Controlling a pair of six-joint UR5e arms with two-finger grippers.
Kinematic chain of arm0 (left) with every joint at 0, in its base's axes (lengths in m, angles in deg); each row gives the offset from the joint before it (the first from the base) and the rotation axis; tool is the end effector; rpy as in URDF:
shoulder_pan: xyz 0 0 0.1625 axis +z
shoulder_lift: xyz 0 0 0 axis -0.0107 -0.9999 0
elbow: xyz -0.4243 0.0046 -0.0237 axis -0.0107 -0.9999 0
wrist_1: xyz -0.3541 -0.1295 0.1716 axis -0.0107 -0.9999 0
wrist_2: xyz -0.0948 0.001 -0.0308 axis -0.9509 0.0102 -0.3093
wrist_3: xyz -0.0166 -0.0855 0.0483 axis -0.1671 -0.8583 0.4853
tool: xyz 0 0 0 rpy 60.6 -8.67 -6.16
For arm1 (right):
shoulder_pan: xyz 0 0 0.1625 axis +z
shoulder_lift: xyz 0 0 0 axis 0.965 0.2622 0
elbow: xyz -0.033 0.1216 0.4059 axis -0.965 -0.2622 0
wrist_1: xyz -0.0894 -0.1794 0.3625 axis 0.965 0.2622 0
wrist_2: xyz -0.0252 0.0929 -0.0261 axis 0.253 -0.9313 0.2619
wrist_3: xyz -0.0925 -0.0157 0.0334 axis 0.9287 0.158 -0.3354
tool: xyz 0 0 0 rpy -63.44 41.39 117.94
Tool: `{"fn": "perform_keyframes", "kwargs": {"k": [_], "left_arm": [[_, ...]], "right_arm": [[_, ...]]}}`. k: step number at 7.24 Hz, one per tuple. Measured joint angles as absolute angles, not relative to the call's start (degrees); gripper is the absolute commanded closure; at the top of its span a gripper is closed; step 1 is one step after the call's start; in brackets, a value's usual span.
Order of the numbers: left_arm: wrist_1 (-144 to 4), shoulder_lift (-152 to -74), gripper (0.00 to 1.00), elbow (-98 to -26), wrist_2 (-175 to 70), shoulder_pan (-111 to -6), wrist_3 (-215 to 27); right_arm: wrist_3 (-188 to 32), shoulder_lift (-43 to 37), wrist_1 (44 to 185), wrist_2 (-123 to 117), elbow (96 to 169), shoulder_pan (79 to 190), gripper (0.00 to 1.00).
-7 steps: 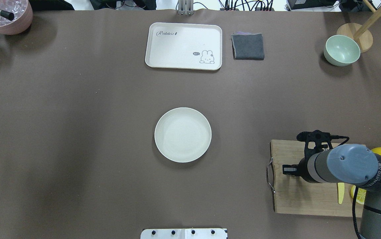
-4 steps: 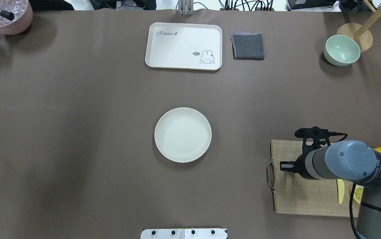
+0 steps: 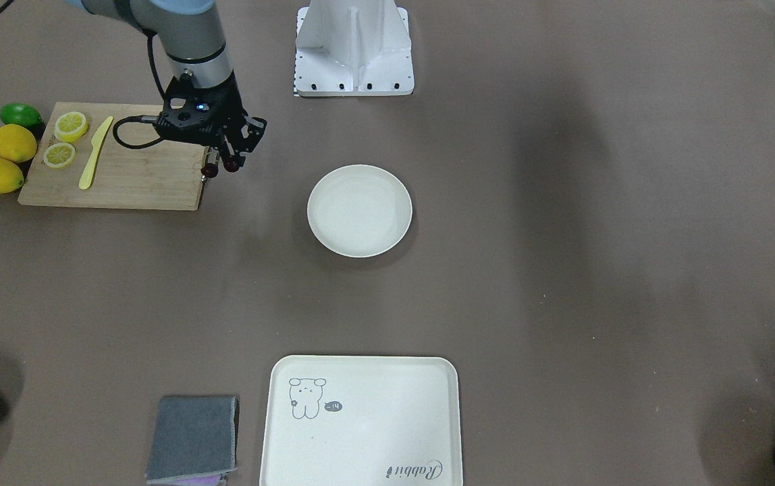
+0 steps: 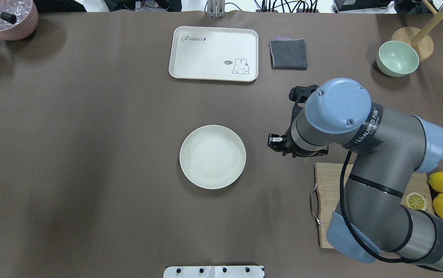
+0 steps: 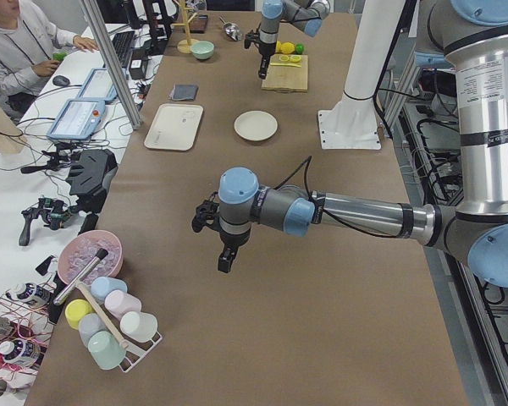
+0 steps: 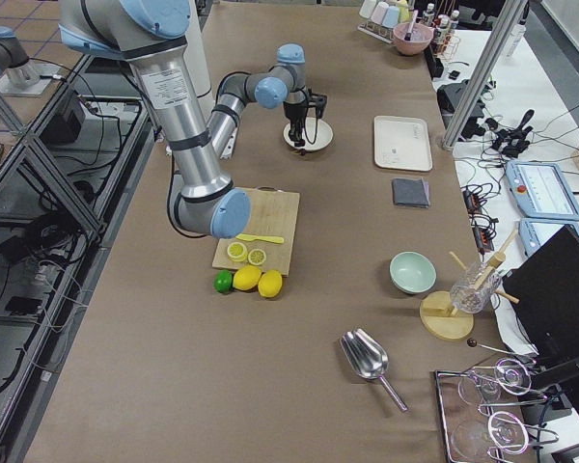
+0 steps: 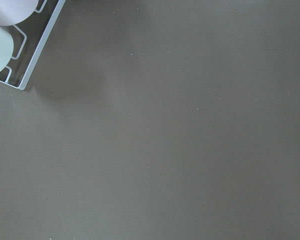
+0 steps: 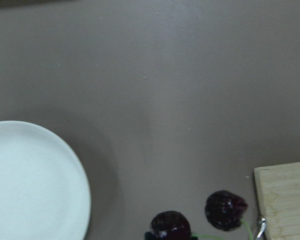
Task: Place red cherry on plate
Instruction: 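Carry the cherries with the right gripper over the white plate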
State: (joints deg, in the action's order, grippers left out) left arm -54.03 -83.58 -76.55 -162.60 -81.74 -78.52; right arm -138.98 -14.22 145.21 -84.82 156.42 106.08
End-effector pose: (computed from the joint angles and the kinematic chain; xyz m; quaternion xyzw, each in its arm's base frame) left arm -0.0081 -0.4403 0.5834 0.1094 0.3615 0.1173 0.9185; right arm -0.4288 -0.3859 0.1997 0.0138 -0.3653 0.1058 0.9248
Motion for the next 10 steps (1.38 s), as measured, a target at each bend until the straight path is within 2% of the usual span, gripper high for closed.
{"fn": "perform_keyframes", "kwargs": {"k": [2,4,6,8,9,10], "left_arm": [[-54.65,-83.59,0.02,-75.92,-162.76,-81.67,-78.59],[-54.76,-83.54,0.02,-75.83,-162.93,-81.65,-78.58],[-54.77,-83.47,0.02,-75.59,-163.03,-81.65,-78.48],[-54.78,-83.44,0.02,-74.91,-163.05,-81.59,-78.32],[-54.78,-83.44,0.02,-74.75,-163.05,-81.53,-78.32],[-54.78,-83.44,0.02,-74.70,-163.05,-81.51,-78.33]], "right_arm": [[-139.80,-23.37,148.64,-84.40,150.87,104.97,1.00],[-141.55,-28.50,147.49,-82.83,144.40,102.75,1.00],[-144.00,-29.76,140.52,-79.50,137.05,100.15,0.99],[-144.88,-29.51,135.61,-75.86,131.45,97.51,0.93],[-145.79,-29.40,133.85,-74.49,129.72,96.40,0.24],[-146.98,-29.50,132.40,-73.42,128.63,95.53,0.00]]}}
